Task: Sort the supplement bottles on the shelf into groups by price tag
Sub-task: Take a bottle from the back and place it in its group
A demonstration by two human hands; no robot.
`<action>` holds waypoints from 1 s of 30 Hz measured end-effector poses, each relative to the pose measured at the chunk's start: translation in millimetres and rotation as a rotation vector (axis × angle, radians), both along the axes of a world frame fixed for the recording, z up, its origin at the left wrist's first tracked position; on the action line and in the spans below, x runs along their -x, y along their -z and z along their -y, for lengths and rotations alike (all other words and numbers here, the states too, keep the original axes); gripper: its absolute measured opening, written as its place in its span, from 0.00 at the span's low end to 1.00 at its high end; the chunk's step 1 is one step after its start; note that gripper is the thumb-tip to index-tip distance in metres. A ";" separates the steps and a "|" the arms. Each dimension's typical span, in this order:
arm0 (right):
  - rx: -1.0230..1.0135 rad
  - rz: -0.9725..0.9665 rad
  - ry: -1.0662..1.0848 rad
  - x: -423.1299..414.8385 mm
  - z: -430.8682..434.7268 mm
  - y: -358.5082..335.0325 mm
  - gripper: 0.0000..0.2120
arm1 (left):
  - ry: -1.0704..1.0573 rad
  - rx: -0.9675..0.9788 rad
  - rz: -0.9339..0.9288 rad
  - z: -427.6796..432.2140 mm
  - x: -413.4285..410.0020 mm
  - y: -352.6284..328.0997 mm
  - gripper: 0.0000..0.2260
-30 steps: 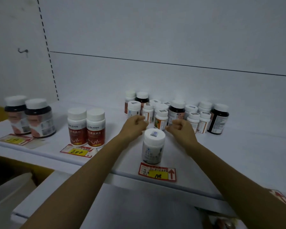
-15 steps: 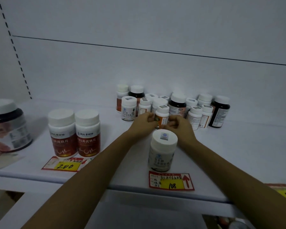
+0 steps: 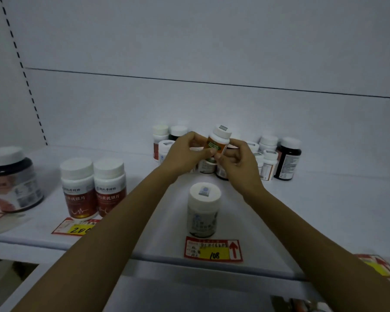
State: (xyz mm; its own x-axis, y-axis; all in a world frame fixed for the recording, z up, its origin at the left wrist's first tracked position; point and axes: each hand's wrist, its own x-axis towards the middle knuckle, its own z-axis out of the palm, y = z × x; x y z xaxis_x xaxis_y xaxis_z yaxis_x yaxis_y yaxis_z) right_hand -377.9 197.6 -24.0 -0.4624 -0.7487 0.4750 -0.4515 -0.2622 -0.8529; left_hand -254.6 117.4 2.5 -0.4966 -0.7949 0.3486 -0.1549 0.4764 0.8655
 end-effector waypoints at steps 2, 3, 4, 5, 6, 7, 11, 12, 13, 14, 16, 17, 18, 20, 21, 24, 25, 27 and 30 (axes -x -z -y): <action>0.030 0.067 -0.009 2.4 -10.5 -13.1 0.18 | 0.004 0.012 -0.025 -9.7 2.1 -15.3 0.14; 0.051 0.090 -0.014 4.9 -16.6 -19.4 0.17 | 0.013 0.021 -0.032 -15.9 4.2 -22.9 0.14; 0.073 0.112 -0.018 8.5 -23.2 -25.3 0.15 | 0.030 0.028 -0.042 -22.9 7.0 -30.1 0.13; 0.092 0.130 -0.021 12.3 -30.6 -30.9 0.15 | 0.049 0.029 -0.052 -30.3 10.6 -36.1 0.13; 0.105 0.143 -0.021 17.0 -38.2 -35.7 0.15 | 0.066 0.028 -0.062 -38.8 14.9 -41.3 0.12; 0.114 0.148 -0.020 22.9 -46.4 -39.3 0.16 | 0.072 0.030 -0.068 -47.0 20.0 -44.8 0.11; 0.113 0.155 -0.016 48.0 -85.9 -46.7 0.18 | 0.036 0.045 -0.049 -83.9 47.9 -49.2 0.14; 0.108 0.154 -0.021 54.9 -96.3 -46.2 0.18 | 0.033 0.050 -0.043 -94.4 55.4 -48.4 0.16; 0.096 0.153 -0.027 61.8 -107.2 -45.2 0.18 | 0.036 0.055 -0.038 -104.8 62.7 -46.8 0.15; 0.079 0.154 -0.033 69.0 -118.0 -43.6 0.18 | 0.045 0.062 -0.036 -115.8 69.5 -44.4 0.14; 0.042 0.167 -0.055 83.7 -139.4 -39.4 0.17 | 0.053 0.079 -0.026 -137.0 82.3 -37.5 0.09; 0.025 0.173 -0.070 90.8 -149.7 -36.6 0.16 | 0.046 0.085 -0.019 -147.0 88.5 -33.2 0.08; 0.009 0.174 -0.083 97.3 -159.7 -33.4 0.15 | 0.035 0.090 -0.008 -156.5 94.2 -28.3 0.09; -0.025 0.151 -0.083 109.0 -177.7 -26.1 0.14 | 0.024 0.105 0.020 -174.8 104.3 -18.5 0.12; -0.038 0.134 -0.068 114.1 -185.4 -22.2 0.14 | 0.029 0.113 0.030 -183.4 108.7 -13.2 0.13; -0.057 0.087 -0.002 124.9 -204.5 -11.5 0.19 | 0.073 0.070 0.033 -207.7 119.4 5.1 0.22; -0.063 0.077 0.005 127.0 -210.3 -8.9 0.20 | 0.082 0.048 0.019 -214.2 123.0 10.8 0.24; -0.071 0.069 -0.004 130.0 -220.7 -5.1 0.20 | 0.073 0.035 -0.005 -223.1 128.9 19.6 0.27; -0.074 0.061 0.010 134.3 -231.1 -0.1 0.19 | 0.115 -0.016 -0.022 -232.7 132.7 26.9 0.27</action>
